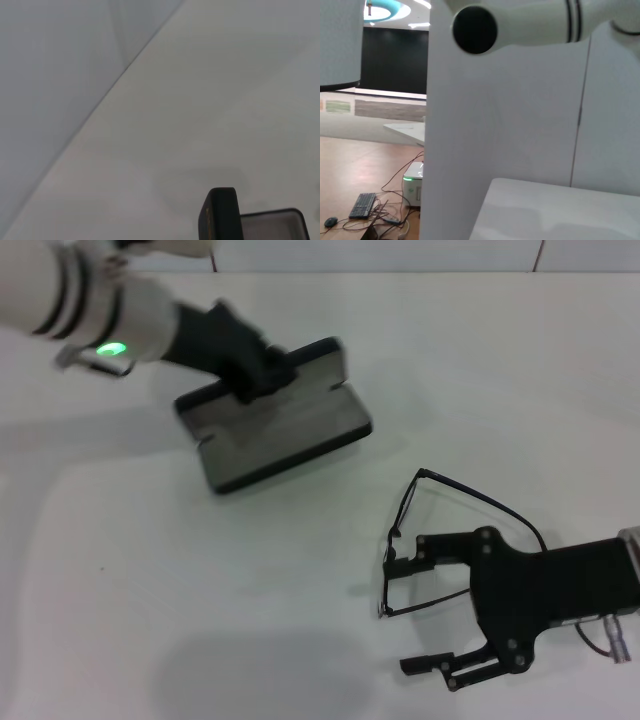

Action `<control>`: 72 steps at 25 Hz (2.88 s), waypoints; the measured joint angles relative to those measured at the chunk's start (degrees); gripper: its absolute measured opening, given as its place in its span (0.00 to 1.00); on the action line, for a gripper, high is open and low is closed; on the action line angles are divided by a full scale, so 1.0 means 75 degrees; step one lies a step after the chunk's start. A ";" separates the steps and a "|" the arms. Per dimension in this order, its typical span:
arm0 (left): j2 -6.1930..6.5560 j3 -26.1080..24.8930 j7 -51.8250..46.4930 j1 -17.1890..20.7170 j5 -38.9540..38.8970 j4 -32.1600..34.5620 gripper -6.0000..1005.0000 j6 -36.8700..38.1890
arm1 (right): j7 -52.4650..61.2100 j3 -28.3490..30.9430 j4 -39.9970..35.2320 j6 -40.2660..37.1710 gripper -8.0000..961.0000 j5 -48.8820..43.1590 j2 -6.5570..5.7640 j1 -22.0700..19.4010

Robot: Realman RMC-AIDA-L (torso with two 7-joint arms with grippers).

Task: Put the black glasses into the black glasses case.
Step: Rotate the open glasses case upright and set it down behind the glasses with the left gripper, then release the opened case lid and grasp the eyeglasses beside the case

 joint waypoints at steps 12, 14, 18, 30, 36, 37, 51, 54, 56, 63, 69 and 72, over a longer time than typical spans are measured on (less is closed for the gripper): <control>-0.0055 0.0588 0.2116 -0.1856 -0.0044 -0.2744 0.21 -0.1570 | -0.0237 0.0179 0.0061 0.0027 0.73 -0.0031 0.0128 -0.0223; -0.0055 0.0591 0.2118 -0.1858 -0.0170 -0.2759 0.21 -0.1575 | -0.0238 0.0193 0.0081 0.0031 0.73 -0.0027 0.0127 -0.0241; -0.0044 0.0595 0.2050 -0.1853 -0.0211 -0.2732 0.21 -0.1524 | -0.0224 0.0199 0.0086 0.0068 0.73 -0.0013 0.0102 -0.0259; -0.0024 0.0914 0.2039 -0.1094 -0.1912 -0.1938 0.46 -0.1220 | -0.0192 0.1047 0.0047 0.0228 0.72 -0.0024 0.0162 -0.0214; -0.0001 0.0068 0.2759 0.0402 -0.5138 -0.1640 0.72 -0.0945 | 0.0392 0.2057 -0.0655 0.0616 0.72 -0.0389 0.0159 -0.0114; -0.0004 -0.0269 0.2865 0.0908 -0.6109 -0.1865 0.72 -0.0609 | 0.0657 0.2055 -0.0964 0.0700 0.71 -0.0651 0.0095 -0.0009; 0.0001 -0.0694 0.5325 0.2332 -0.9276 -0.4628 0.73 0.0970 | 0.3429 0.1006 -0.3568 0.0003 0.70 -0.7093 0.0403 0.3424; -0.0009 -0.0697 0.5556 0.2365 -0.9311 -0.4878 0.73 0.1034 | 0.3529 -0.0045 -0.3599 0.0589 0.70 -0.7135 0.0403 0.3593; -0.0023 -0.0698 0.5682 0.2372 -0.9339 -0.5012 0.73 0.1053 | 0.3569 -0.0533 -0.3552 0.0910 0.70 -0.7177 0.0416 0.3691; -0.0038 -0.0700 0.6071 0.2304 -0.9365 -0.5408 0.73 0.1062 | 0.3737 -0.2187 -0.3442 0.2164 0.69 -0.7051 0.0424 0.3853; -0.0022 -0.0699 0.6093 0.2235 -0.9381 -0.5429 0.73 0.1066 | 0.3791 -0.2918 -0.3341 0.2756 0.69 -0.6757 0.0429 0.3902; -0.0018 -0.0699 0.6094 0.2189 -0.9384 -0.5431 0.73 0.1055 | 0.3792 -0.3168 -0.3285 0.2913 0.69 -0.6670 0.0431 0.3906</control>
